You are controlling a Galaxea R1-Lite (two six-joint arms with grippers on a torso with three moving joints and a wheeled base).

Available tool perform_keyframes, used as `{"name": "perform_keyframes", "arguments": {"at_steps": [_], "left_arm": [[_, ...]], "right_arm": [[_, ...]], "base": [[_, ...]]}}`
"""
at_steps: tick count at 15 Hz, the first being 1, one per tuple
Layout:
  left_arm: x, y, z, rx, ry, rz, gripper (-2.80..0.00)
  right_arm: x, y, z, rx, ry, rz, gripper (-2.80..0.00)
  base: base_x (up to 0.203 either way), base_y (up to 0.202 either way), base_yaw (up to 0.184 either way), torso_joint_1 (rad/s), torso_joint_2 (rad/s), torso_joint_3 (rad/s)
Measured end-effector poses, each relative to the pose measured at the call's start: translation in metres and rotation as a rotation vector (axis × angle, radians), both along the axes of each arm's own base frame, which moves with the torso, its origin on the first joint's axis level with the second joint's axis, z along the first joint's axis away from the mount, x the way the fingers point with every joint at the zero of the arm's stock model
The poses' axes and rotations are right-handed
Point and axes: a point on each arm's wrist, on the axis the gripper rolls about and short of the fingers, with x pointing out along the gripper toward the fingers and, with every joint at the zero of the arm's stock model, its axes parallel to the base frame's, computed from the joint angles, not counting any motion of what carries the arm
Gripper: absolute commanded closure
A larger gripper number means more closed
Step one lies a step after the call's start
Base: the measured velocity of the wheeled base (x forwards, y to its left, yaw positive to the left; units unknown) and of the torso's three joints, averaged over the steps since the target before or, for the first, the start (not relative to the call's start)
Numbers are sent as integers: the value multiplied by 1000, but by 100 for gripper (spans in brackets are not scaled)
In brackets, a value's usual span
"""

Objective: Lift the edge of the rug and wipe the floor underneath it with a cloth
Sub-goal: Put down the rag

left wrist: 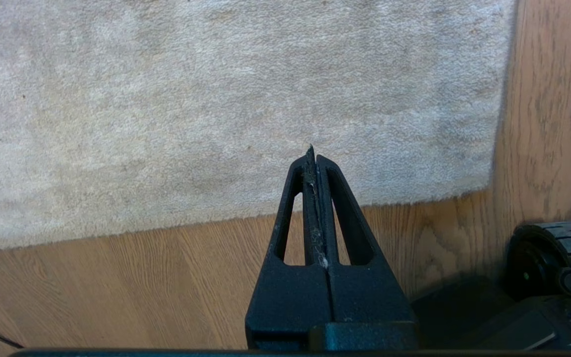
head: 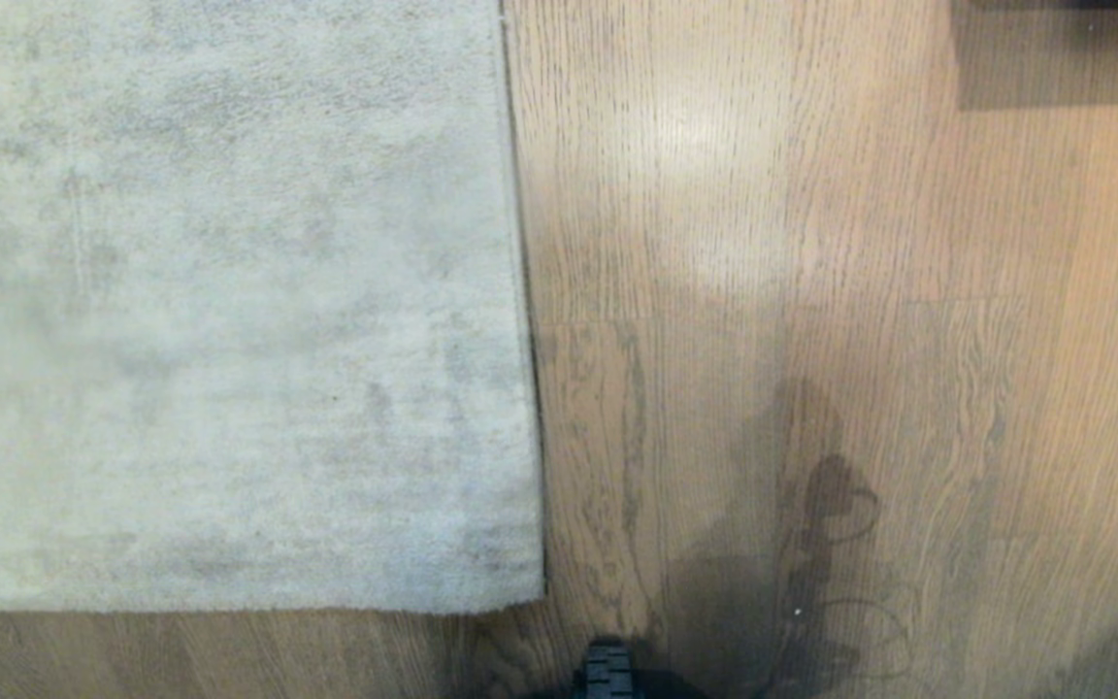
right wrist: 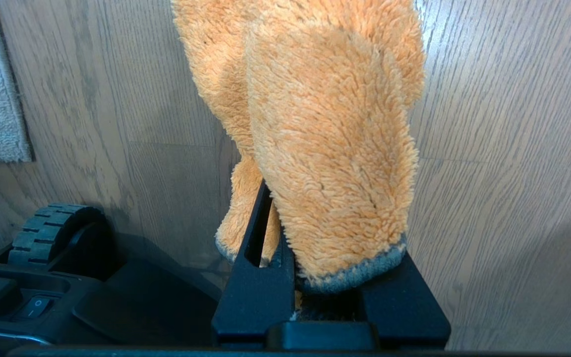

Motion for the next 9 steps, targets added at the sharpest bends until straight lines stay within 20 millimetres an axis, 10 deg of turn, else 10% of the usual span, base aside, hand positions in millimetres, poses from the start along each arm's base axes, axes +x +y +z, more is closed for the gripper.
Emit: {"name": "perform_keyframes", "arguments": {"at_steps": [9], "left_arm": [[0, 0, 0, -4, 0, 0, 0]], "right_arm": [[0, 0, 0, 0, 0, 0, 0]], "base": [[0, 0, 0, 0, 0, 0]]}}
